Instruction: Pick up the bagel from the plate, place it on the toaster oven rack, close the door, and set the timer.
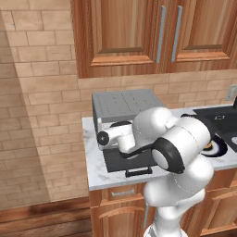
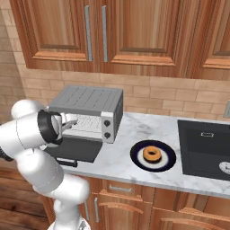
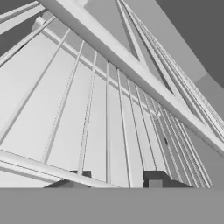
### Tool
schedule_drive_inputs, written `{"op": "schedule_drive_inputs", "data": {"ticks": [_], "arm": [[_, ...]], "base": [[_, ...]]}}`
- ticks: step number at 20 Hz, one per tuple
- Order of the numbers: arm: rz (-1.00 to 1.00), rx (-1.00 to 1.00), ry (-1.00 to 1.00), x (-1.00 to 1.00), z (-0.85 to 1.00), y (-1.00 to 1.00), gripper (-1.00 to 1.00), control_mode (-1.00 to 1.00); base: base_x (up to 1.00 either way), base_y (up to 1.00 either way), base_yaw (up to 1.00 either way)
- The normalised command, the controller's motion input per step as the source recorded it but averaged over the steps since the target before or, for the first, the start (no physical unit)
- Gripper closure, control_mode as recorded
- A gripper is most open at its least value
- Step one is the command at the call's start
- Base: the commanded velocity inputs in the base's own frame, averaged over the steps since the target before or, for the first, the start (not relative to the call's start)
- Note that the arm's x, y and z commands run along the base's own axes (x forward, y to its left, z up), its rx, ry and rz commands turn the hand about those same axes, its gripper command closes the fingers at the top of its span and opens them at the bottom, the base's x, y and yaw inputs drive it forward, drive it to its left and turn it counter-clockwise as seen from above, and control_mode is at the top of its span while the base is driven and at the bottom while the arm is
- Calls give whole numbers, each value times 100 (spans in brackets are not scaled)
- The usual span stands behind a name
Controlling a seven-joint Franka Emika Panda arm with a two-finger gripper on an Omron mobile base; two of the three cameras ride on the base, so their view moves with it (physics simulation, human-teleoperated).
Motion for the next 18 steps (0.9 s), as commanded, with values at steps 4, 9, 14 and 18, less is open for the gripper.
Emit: {"op": "schedule_drive_inputs", "data": {"ticks": [4,9,14,18], "arm": [[5,0,15,-20,-17,0,100,-100],[4,0,17,-35,-27,0,100,-100],[3,0,18,-47,-27,0,100,-100],[3,0,19,-60,-29,0,100,-100]], "base": [[0,0,0],[0,0,0],[0,0,0],[0,0,0]]}}
